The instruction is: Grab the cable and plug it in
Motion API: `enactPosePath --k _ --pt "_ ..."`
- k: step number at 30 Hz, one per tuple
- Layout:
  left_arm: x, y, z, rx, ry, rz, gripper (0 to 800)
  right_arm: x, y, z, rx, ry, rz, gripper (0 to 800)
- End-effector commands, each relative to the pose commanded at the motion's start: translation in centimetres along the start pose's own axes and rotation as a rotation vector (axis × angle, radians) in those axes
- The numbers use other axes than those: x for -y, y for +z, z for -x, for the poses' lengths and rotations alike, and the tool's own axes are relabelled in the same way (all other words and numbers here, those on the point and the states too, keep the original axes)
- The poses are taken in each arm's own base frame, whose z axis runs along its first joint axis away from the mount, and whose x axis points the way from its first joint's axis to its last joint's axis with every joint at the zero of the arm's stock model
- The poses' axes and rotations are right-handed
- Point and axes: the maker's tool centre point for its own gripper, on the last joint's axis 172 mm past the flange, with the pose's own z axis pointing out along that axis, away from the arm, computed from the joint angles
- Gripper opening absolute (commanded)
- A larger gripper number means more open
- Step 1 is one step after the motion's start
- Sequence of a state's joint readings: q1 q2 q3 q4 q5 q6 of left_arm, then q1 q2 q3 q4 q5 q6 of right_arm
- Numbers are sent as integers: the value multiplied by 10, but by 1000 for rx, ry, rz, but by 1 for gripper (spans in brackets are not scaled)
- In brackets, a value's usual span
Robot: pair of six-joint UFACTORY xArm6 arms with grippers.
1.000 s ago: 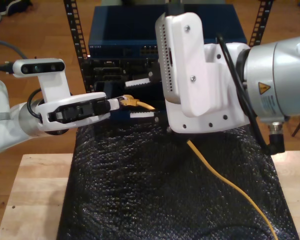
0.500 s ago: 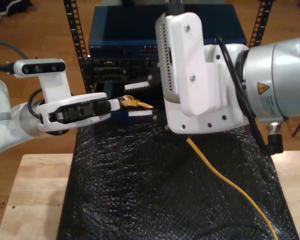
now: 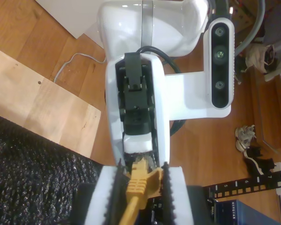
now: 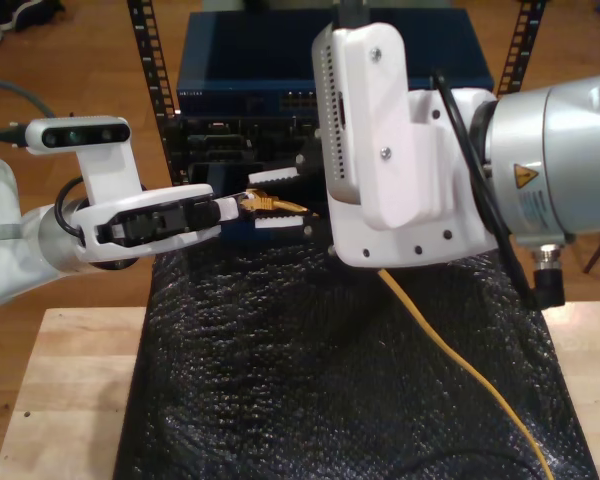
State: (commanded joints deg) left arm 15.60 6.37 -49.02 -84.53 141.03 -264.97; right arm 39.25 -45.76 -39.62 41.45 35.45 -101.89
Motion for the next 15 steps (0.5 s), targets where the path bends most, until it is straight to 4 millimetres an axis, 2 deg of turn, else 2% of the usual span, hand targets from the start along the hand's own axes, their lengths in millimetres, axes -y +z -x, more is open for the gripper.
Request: enactPosePath --k 8,15 --pt "0 0 0 1 1 0 2 -3 -1 3 6 2 18 171" --pt "0 0 0 1 1 0 3 -3 -1 3 5 5 18 166"
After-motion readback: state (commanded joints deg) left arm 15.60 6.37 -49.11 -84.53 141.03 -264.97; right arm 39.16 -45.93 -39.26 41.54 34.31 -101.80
